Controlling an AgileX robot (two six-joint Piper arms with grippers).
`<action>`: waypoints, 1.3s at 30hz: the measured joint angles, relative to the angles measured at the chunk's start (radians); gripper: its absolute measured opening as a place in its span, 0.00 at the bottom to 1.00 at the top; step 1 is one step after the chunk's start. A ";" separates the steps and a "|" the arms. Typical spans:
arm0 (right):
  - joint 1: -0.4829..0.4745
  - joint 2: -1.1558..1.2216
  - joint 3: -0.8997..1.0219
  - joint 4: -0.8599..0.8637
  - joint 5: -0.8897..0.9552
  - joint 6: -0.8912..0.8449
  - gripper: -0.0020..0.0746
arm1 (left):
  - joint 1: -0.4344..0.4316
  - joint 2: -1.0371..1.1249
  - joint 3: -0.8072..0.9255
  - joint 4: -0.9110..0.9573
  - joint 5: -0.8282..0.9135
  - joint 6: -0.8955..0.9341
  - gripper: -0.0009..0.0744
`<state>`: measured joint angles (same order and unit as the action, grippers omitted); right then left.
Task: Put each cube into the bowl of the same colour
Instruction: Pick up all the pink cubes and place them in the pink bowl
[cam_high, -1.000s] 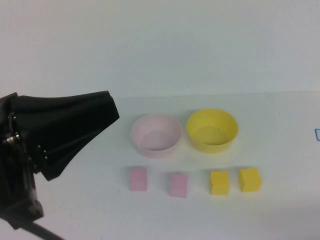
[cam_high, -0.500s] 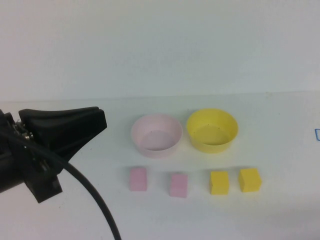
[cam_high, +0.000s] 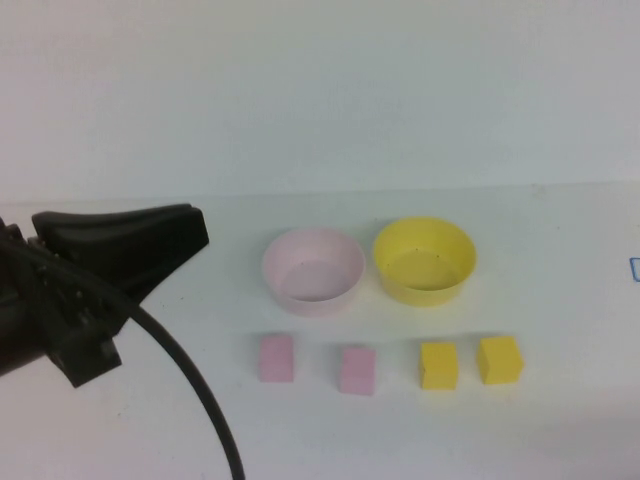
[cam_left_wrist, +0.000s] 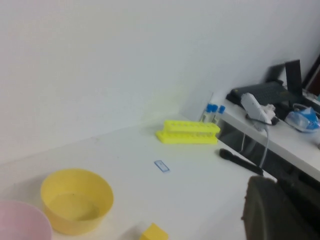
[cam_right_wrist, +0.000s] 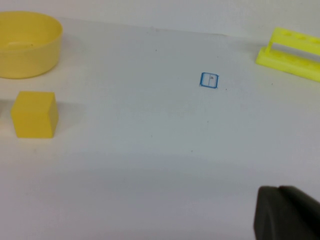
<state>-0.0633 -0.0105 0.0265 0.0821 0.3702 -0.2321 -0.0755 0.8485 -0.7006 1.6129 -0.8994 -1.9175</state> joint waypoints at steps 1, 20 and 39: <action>0.000 0.000 0.000 0.000 0.000 0.000 0.02 | 0.000 0.000 0.000 -0.013 0.010 0.018 0.01; 0.000 0.000 0.000 0.000 0.000 0.000 0.02 | -0.008 -0.001 0.000 -0.890 0.374 0.961 0.01; 0.000 0.000 0.000 0.000 0.000 0.000 0.02 | -0.331 0.162 -0.154 -1.440 1.500 1.590 0.01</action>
<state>-0.0633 -0.0105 0.0265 0.0821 0.3702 -0.2321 -0.4069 1.0107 -0.8546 0.1727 0.6005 -0.3279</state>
